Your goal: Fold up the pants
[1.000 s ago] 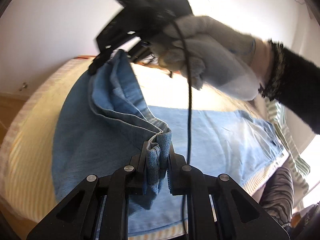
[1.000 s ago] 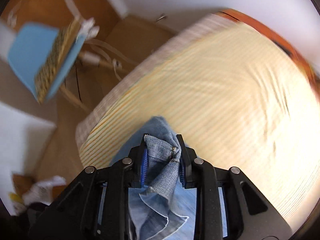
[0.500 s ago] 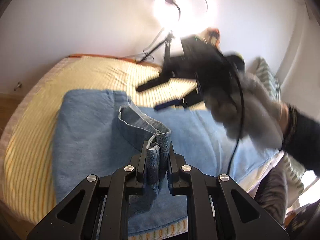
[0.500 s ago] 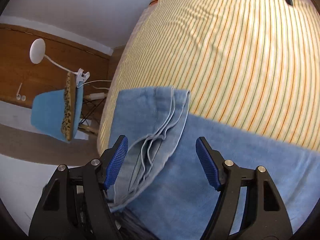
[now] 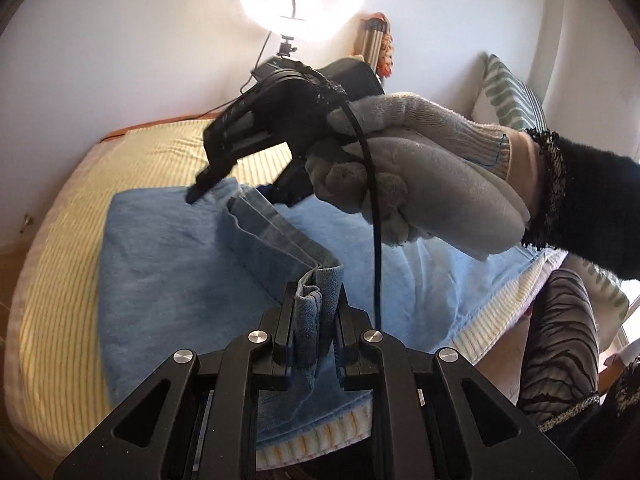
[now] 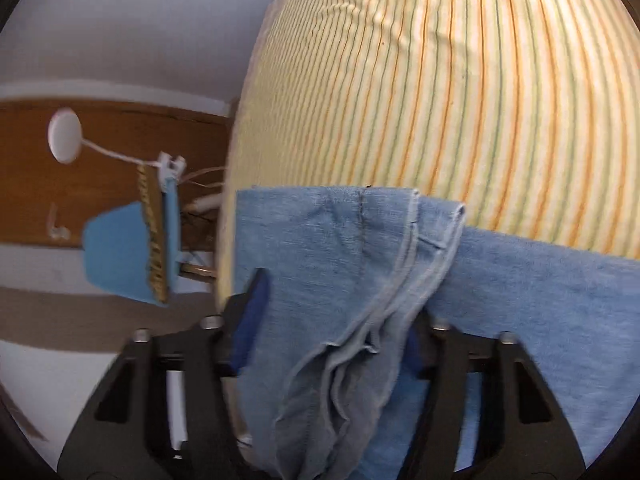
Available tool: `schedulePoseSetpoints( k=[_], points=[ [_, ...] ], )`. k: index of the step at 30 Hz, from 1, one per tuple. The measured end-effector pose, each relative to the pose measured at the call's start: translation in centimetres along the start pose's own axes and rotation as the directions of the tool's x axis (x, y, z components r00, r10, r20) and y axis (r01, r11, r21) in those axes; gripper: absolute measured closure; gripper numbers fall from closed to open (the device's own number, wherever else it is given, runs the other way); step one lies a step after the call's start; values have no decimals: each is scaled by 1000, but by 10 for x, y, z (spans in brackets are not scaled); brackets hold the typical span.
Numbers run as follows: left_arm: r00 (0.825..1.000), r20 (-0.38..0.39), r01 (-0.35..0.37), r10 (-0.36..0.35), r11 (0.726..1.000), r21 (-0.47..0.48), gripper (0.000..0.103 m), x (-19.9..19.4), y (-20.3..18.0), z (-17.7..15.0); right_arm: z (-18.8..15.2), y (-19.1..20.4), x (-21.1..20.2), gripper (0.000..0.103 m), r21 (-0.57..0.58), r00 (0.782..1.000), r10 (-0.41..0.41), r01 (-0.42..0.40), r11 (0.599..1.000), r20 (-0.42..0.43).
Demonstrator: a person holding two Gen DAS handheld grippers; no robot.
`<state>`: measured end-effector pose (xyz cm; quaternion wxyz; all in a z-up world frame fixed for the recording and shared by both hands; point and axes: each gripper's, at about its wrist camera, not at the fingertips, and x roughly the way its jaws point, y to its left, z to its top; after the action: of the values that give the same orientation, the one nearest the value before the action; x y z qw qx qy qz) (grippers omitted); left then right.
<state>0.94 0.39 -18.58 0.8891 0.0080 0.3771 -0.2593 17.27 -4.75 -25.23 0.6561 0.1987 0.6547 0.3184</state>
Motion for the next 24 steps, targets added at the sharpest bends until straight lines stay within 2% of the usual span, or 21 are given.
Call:
schedulePoseSetpoints(
  k=[1, 4, 9, 14, 19, 24],
  points=[
    [1000, 1, 7, -7, 1000, -3, 90, 0, -2, 1, -2, 1, -4, 88, -19, 1000, -20, 20, 1000, 10],
    [999, 15, 28, -28, 1000, 1, 90, 0, -13, 8, -8, 0, -25, 93, -48, 997, -35, 39, 998, 68],
    [994, 44, 96, -95, 995, -15, 90, 3, -33, 20, -16, 3, -77, 94, -105, 981, -91, 110, 988, 169],
    [981, 51, 187, -188, 982, 17, 90, 22, -73, 37, -26, -6, -132, 95, -135, 956, -146, 184, 974, 255],
    [959, 34, 279, -281, 959, 56, 90, 44, -118, 53, -42, -30, -180, 95, -93, 921, -196, 240, 966, 336],
    [937, 8, 346, -348, 933, 97, 90, 62, -158, 65, -62, -66, -225, 95, -29, 892, -244, 276, 961, 381]
  ],
)
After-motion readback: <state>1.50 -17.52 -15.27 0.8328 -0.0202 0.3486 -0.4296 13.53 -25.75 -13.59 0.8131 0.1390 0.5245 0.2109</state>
